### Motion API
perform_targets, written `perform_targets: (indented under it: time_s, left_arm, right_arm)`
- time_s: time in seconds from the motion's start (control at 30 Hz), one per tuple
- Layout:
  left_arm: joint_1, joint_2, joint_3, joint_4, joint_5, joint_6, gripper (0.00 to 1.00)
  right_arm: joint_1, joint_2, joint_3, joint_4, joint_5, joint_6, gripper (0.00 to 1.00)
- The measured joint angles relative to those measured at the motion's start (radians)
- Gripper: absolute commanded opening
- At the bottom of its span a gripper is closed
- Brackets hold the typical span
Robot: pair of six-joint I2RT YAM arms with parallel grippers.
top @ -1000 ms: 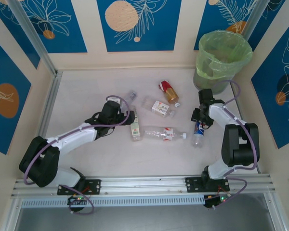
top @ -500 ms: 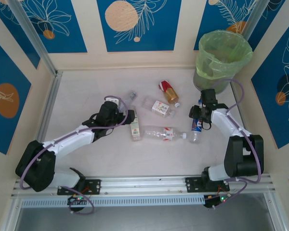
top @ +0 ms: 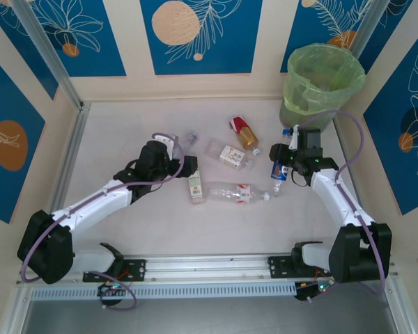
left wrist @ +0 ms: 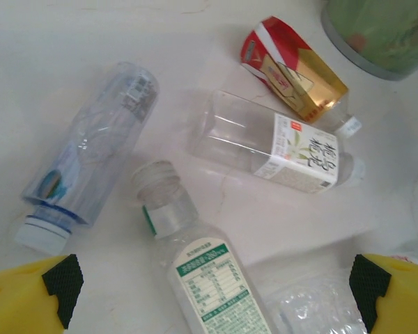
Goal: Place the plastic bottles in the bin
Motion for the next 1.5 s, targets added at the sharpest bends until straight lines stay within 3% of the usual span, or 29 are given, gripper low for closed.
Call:
perform_targets:
  time_s: [0.2,0.37,0.53,0.83,1.23,1.5]
  left_arm:
    - [0.0,-0.005,-0.009,0.087,0.131,-0.003,1.0]
    - [0.0,-0.002,-0.007,0.15,0.307,-0.005,1.0]
    - [0.0,0.006,-0.005,0.174,0.388,-0.017,1.0]
    - [0.0,0.01,-0.005,0.253,0.405,-0.051,1.0]
    - [0.0,0.021,-0.005,0.259,0.401,-0.062,1.0]
    - [0.0,0.02,-0.007,0.257,0.373,-0.063,1.0]
  right_arm:
    - [0.0,-0.058,0.007,0.081,-0.034,0.002,0.51]
    - [-0.002,-0.058,0.064,0.142,-0.043,0.041,0.51]
    - [-0.009,-0.031,0.167,0.208,-0.053,0.079,0.52]
    - [-0.018,0.081,0.351,0.309,-0.046,0.11,0.52]
    - [-0.093,0.254,0.502,0.506,0.078,0.183,0.51]
    - [-0.116,0.357,0.741,0.544,0.151,0.111,0.51]
